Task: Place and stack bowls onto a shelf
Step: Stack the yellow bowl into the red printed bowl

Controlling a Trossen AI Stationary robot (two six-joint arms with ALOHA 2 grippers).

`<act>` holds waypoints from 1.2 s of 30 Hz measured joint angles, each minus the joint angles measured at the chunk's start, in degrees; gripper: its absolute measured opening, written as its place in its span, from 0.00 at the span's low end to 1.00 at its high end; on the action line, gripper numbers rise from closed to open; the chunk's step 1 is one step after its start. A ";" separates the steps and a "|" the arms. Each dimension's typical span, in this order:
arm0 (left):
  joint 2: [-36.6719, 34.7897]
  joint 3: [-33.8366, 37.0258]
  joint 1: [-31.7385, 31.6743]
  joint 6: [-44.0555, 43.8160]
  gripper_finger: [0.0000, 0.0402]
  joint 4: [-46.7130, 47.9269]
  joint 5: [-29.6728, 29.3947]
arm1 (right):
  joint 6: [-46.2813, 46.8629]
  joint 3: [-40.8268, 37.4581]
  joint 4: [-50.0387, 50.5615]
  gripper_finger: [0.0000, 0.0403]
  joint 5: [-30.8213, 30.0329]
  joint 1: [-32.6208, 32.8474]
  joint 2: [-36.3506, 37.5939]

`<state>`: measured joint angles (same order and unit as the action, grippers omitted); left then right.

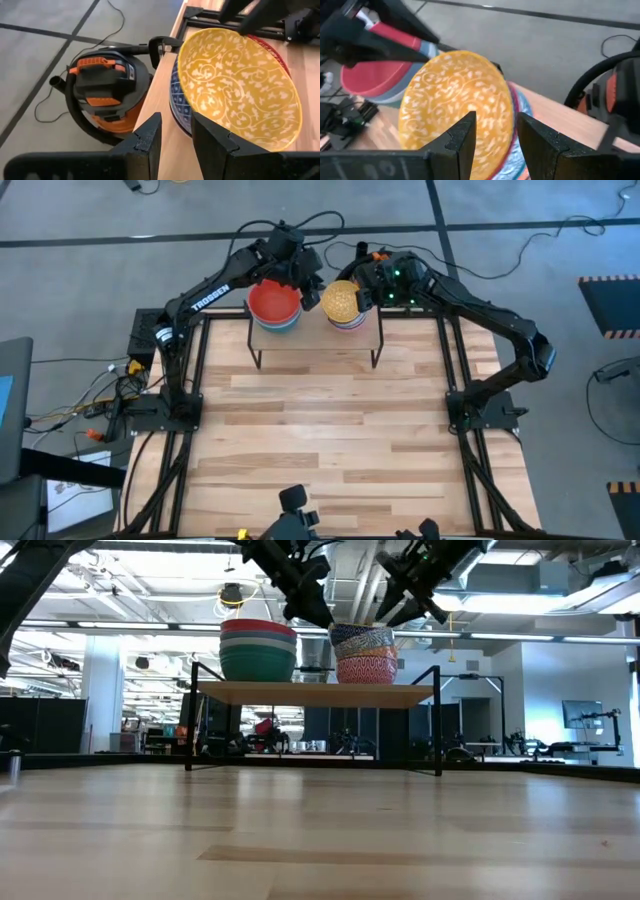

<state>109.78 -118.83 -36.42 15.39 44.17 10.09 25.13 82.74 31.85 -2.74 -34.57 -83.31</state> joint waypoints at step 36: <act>2.85 0.00 3.28 0.66 0.23 0.12 -2.91 | -2.69 -0.07 -2.52 0.42 2.84 1.55 3.34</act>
<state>112.63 -118.83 -33.14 16.05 44.29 7.17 22.44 82.67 29.33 0.10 -33.02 -79.96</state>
